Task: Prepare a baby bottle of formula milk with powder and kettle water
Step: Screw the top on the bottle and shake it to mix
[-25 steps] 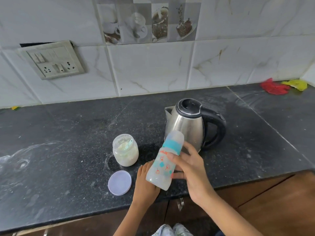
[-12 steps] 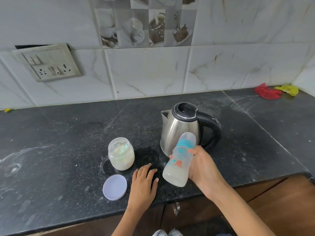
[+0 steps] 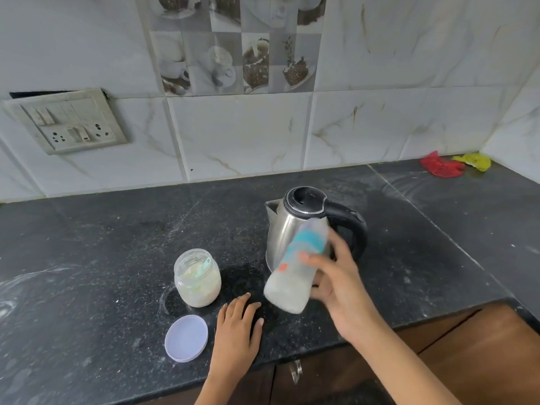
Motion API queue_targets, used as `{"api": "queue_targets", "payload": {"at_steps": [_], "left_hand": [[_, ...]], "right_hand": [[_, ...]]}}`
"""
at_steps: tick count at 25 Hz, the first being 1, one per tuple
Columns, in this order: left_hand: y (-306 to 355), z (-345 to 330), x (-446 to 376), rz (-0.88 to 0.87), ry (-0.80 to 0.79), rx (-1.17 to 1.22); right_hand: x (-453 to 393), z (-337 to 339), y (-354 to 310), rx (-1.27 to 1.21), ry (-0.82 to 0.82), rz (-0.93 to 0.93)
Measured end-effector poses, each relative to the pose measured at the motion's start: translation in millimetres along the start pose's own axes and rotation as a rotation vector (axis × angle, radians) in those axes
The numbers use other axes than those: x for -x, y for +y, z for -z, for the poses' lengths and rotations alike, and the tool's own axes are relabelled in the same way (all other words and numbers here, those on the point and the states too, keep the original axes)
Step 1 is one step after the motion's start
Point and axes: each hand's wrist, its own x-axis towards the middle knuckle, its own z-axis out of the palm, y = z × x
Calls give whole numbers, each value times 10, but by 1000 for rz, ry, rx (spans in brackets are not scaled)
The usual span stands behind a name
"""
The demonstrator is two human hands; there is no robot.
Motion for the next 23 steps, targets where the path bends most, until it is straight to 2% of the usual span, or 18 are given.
{"api": "queue_targets", "payload": {"at_steps": [2,3,5,7,10,11,14,15,16,18,19,20,23], "left_hand": [[4,1,-9,12,-8,7],[17,5,-7,8,-5,12],[27,27,-1,-8,28,48],[30,42,6,-14,57,75],[35,38,-2,2,-6,30],[9,-4,0,9,-13,41],[-8,-3,8,15,25,181],[-17,-12,15,-5,32,177],[-20,-20,11,-21,36,120],[-4,1,-6,3,-12,44],[-8,-10,-12,24,-30,34],[-17,-31,1,23,-19,28],[-82,-85,41,-30,-11,47]], "right_hand": [[-104,43,-102,-135,133,102],[-107,37,-74,-112,125,106],[1,-49,120,60,-55,33],[71,-94,171,137,-109,26],[-129,0,-13,-136,149,130],[-131,-17,-12,-136,174,123],[129,-162,250,98,-81,14],[170,-180,257,122,-110,6],[97,-126,221,99,-69,46],[-112,-31,56,-84,157,127],[-165,-30,22,-134,206,133],[-135,-57,62,-92,181,125],[127,-212,341,111,-62,11]]}}
